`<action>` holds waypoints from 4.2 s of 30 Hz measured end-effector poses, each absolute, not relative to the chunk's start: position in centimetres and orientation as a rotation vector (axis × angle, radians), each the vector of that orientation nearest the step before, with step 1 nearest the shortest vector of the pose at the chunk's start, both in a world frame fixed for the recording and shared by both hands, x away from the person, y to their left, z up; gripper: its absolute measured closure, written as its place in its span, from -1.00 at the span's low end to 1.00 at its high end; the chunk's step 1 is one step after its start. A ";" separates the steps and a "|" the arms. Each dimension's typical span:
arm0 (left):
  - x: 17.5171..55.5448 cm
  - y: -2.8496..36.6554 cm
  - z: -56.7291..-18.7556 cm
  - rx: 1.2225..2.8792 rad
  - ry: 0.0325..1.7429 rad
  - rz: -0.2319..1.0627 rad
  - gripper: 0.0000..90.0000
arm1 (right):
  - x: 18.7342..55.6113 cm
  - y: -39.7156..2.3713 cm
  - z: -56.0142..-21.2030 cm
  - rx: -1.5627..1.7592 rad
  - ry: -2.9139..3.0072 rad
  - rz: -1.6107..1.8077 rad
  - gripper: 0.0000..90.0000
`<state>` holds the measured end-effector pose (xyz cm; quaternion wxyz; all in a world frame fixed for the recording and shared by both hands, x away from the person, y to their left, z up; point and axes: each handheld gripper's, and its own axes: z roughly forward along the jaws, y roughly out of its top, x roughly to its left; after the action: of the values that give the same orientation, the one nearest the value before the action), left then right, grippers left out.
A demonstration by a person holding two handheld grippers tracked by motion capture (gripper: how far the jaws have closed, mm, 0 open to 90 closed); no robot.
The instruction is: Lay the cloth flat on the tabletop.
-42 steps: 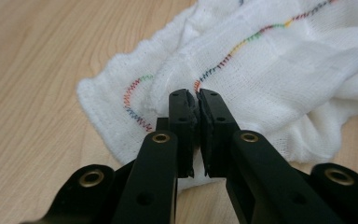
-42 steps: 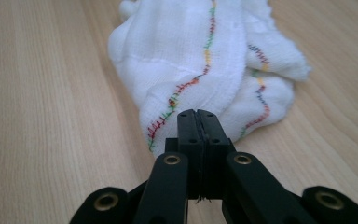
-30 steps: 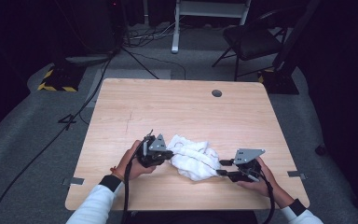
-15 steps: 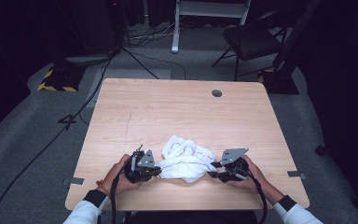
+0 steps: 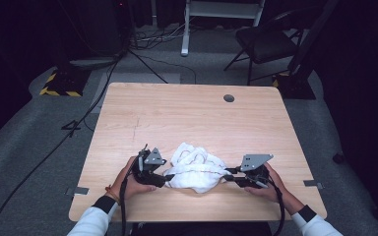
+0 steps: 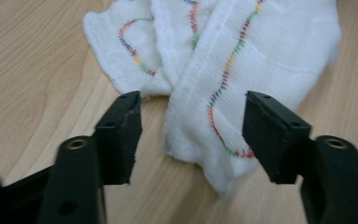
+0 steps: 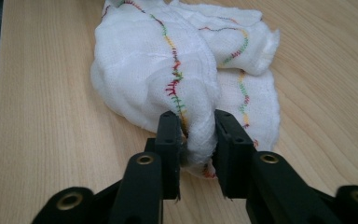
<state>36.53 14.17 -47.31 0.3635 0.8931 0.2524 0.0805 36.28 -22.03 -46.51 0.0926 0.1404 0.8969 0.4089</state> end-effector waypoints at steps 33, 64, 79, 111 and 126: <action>37.1 9.9 -48.3 2.427 0.460 0.122 0.21 | 35.5 -24.3 -43.0 0.397 2.459 1.267 0.84; 33.6 14.0 -36.1 2.060 0.372 0.497 0.83 | 34.2 -25.9 -37.1 0.418 2.263 1.357 0.86; 29.9 14.4 -31.3 1.983 0.327 0.591 0.82 | 31.2 -26.1 -33.6 0.403 2.221 1.414 0.85; 50.0 10.8 -40.3 2.107 0.855 0.686 0.81 | 51.7 -21.8 -39.5 0.774 2.237 1.048 0.82; 47.9 10.8 -44.8 2.228 0.876 0.526 -0.32 | 51.3 -23.2 -43.3 0.868 2.304 0.937 -0.03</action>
<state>47.92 10.81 -44.77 0.3385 0.8554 0.3361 0.2019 51.30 -23.23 -43.28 0.2510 0.3191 0.8466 0.3442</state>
